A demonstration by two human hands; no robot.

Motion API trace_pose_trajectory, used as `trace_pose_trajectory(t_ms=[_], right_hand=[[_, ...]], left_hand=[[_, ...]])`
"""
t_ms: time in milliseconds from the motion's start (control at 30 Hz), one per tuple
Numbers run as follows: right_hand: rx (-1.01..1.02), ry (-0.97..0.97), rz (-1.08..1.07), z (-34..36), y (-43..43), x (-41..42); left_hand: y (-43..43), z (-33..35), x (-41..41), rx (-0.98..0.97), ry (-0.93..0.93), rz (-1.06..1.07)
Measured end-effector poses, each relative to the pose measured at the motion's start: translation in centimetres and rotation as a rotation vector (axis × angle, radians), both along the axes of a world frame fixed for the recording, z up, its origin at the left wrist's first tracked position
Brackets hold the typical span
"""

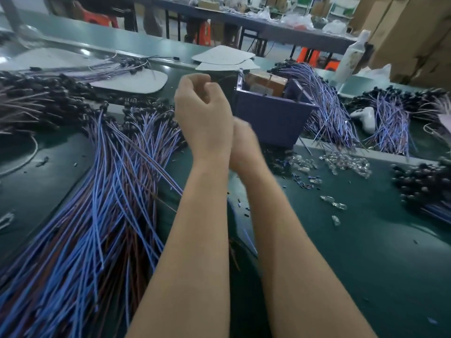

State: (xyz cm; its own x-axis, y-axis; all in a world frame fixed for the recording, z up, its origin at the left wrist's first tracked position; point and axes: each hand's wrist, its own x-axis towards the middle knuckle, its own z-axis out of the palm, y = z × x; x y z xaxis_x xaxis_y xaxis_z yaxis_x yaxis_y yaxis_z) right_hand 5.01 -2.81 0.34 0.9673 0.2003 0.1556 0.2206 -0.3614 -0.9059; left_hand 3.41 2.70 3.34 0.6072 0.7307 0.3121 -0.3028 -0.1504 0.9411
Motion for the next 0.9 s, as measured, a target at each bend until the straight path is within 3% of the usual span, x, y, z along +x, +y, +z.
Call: trace_pose_trajectory(t_ms=[67,167,267,367,433,500,633,767,833,900], right_hand=[[0.065,-0.110,-0.066,1.7,-2.6,-0.2],[0.410,-0.248,-0.181,4.2,-7.2,-0.7],[0.773,-0.350,-0.412,4.7,-10.9,-1.1],[1.062,-0.255,-0.630,3.8,-14.7,-0.7],[1.002,-0.149,-0.671,2.3,-16.2,-0.6],[0.783,-0.070,-0.583,0.4,-16.7,-0.6],[0.545,-0.121,-0.459,-2.1,-16.6,-0.3],[0.820,-0.118,-0.693,-2.4,-18.0,0.6],[0.928,-0.068,-0.656,-2.7,-18.0,0.9],[0.892,0.001,-0.533,-3.1,-17.1,1.1]], left_hand=[[-0.8,0.2,0.3,0.091,0.100,-0.147],[-3.9,0.5,0.7,0.207,0.263,-0.544],[-7.2,0.4,0.2,0.179,0.293,-0.893],[-9.3,-0.7,0.5,0.475,0.262,-0.922],[-10.6,-1.2,0.9,0.594,0.236,-0.892],[-11.9,-1.7,1.3,0.647,0.230,-0.827],[-12.8,-2.9,1.9,0.653,0.273,-0.735],[-11.5,-4.8,2.3,0.672,0.395,-0.702],[-10.7,-5.7,2.7,0.631,0.425,-0.646],[-10.5,-6.3,2.8,0.559,0.408,-0.621]])
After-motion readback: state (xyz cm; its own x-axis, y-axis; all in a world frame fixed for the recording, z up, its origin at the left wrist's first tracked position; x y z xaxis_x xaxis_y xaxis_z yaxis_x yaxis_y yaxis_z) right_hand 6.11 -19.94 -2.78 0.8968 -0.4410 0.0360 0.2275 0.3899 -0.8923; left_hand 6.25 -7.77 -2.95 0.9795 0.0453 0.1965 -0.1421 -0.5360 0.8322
